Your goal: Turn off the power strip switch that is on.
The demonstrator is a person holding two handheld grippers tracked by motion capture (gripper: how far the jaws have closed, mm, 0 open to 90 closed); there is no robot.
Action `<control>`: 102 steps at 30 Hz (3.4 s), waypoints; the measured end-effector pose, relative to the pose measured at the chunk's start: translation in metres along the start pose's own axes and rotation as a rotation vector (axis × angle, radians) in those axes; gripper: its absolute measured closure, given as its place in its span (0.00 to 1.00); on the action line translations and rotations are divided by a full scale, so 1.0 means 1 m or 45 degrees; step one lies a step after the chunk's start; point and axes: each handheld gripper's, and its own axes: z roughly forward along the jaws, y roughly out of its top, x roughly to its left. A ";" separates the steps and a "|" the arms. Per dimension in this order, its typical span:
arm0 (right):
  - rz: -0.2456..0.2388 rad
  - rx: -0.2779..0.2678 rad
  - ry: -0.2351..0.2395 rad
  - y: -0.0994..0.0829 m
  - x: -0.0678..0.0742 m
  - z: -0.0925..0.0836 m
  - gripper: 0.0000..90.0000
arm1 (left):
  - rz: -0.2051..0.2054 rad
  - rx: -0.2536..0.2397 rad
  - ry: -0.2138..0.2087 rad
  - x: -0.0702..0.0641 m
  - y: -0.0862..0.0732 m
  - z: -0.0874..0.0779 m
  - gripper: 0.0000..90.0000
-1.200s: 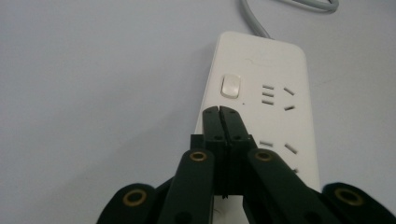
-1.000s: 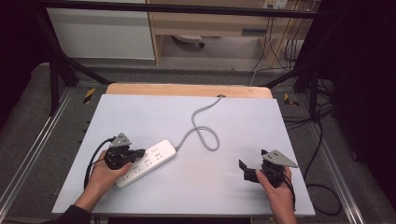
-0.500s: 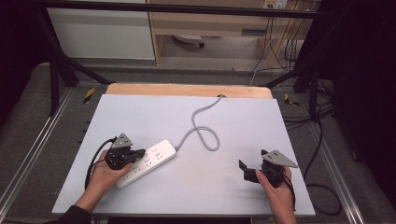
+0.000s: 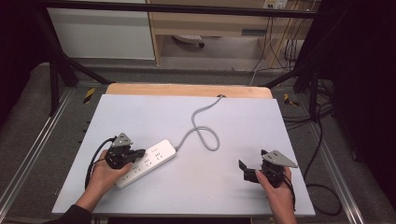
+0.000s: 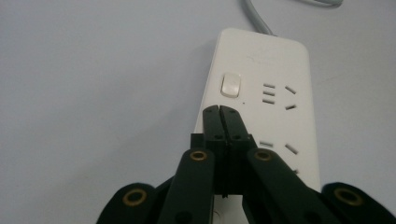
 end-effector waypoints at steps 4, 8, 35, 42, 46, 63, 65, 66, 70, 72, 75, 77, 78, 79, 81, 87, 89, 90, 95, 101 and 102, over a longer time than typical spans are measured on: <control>0.000 -0.001 -0.001 0.000 0.000 0.000 0.03 | 0.007 0.004 0.000 0.000 0.000 0.000 1.00; 0.001 0.001 0.000 0.000 0.000 0.000 0.03 | 0.016 0.011 0.017 -0.002 0.000 0.001 1.00; 0.002 0.002 -0.002 0.000 0.000 0.000 0.03 | 0.012 0.009 0.021 -0.002 0.000 0.000 1.00; 0.004 0.001 -0.003 0.000 -0.001 0.000 0.03 | 0.008 0.003 0.020 -0.002 0.000 0.000 1.00; 0.004 0.002 -0.004 0.000 -0.001 0.000 0.03 | 0.005 -0.020 0.019 -0.002 0.000 0.000 1.00; 0.006 -0.004 -0.006 0.000 -0.001 0.000 0.03 | 0.004 -0.029 0.008 -0.002 0.001 -0.001 1.00; 0.005 -0.004 -0.007 0.000 -0.001 0.000 0.03 | 0.001 -0.032 0.006 -0.002 0.001 -0.001 1.00; 0.005 -0.005 -0.006 0.000 -0.001 0.000 0.03 | 0.001 -0.034 0.005 -0.003 0.001 -0.001 1.00; 0.007 -0.004 -0.006 0.000 -0.001 0.000 0.03 | 0.000 -0.051 0.001 -0.003 0.001 -0.002 1.00; 0.007 -0.004 -0.006 0.000 -0.001 0.000 0.03 | 0.000 -0.059 0.001 -0.002 0.001 -0.003 1.00; 0.007 -0.005 -0.006 0.000 -0.001 0.000 0.03 | -0.004 -0.077 -0.004 -0.002 0.001 -0.004 1.00; 0.007 -0.005 -0.006 0.000 -0.001 0.000 0.03 | -0.005 -0.091 -0.006 -0.002 0.002 -0.005 1.00; 0.006 -0.005 -0.006 0.000 -0.001 0.000 0.03 | -0.007 -0.098 -0.005 -0.002 0.002 -0.005 1.00; 0.006 -0.005 -0.007 0.000 -0.001 0.000 0.03 | -0.006 -0.103 -0.008 -0.001 0.002 -0.006 1.00; 0.007 -0.005 -0.006 0.000 -0.001 0.000 0.03 | -0.005 -0.116 -0.009 -0.001 0.002 -0.007 1.00; 0.008 -0.005 -0.007 0.000 -0.001 0.000 0.03 | -0.010 -0.154 -0.015 -0.002 0.003 -0.009 1.00; 0.008 -0.005 -0.007 0.000 -0.001 0.000 0.03 | -0.011 -0.165 -0.015 -0.002 0.003 -0.010 1.00; 0.008 -0.005 -0.006 0.000 -0.001 0.000 0.03 | -0.015 -0.174 -0.015 -0.002 0.003 -0.011 1.00; 0.007 -0.005 -0.006 0.000 -0.001 -0.001 0.03 | -0.021 -0.211 -0.019 -0.001 0.004 -0.015 1.00; 0.006 -0.005 -0.008 0.000 -0.001 0.000 0.03 | -0.036 -0.251 -0.027 0.000 0.004 -0.020 1.00; 0.007 -0.005 -0.007 0.000 -0.001 0.000 0.03 | -0.042 -0.257 -0.030 0.000 0.004 -0.020 1.00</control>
